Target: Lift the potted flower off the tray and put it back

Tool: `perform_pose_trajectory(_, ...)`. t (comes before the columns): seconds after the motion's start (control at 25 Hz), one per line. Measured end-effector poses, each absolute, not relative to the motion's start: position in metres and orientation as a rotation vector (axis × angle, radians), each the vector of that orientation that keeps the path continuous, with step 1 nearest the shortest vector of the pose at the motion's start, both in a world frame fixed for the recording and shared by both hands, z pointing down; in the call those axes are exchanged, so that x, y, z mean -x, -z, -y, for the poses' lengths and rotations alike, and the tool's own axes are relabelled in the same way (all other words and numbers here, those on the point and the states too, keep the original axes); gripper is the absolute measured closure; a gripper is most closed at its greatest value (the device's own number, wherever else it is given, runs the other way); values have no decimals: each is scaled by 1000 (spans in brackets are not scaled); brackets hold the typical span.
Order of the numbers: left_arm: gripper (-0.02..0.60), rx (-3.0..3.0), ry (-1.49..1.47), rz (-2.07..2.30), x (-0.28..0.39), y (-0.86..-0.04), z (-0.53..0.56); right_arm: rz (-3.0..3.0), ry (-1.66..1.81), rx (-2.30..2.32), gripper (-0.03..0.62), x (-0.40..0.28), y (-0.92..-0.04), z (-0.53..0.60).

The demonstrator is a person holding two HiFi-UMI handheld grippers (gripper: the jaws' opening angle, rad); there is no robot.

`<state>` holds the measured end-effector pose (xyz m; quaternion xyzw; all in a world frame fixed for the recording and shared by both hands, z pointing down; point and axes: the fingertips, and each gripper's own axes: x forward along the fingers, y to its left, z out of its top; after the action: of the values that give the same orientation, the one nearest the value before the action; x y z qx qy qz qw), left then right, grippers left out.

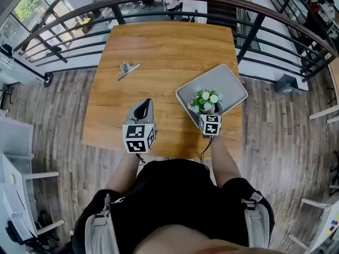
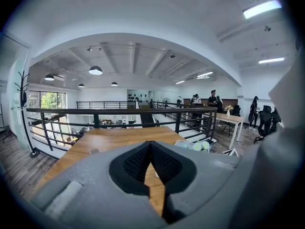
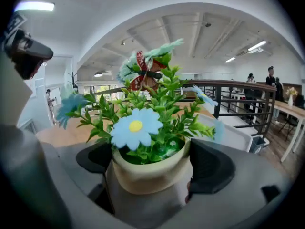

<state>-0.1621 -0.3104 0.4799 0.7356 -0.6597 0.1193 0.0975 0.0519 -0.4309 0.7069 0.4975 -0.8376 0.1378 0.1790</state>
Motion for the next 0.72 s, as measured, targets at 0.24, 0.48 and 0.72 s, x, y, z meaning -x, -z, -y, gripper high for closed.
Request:
perform_pose_trajectory(0.24, 569, -2198, -338, 1916, 159, -481, 307, 2362, -332, -1371, 85, -46, -714, 427)
perform_pose_trajectory(0.48, 569, -2247, -314, 1862, 150, -478, 305, 2379, -423, -1403, 85, -55, -699, 403)
perform_pose_trajectory(0.72, 569, -2321, -289, 1769, 131, -478, 308, 2437, -302, -1444, 89, -71, -649, 365)
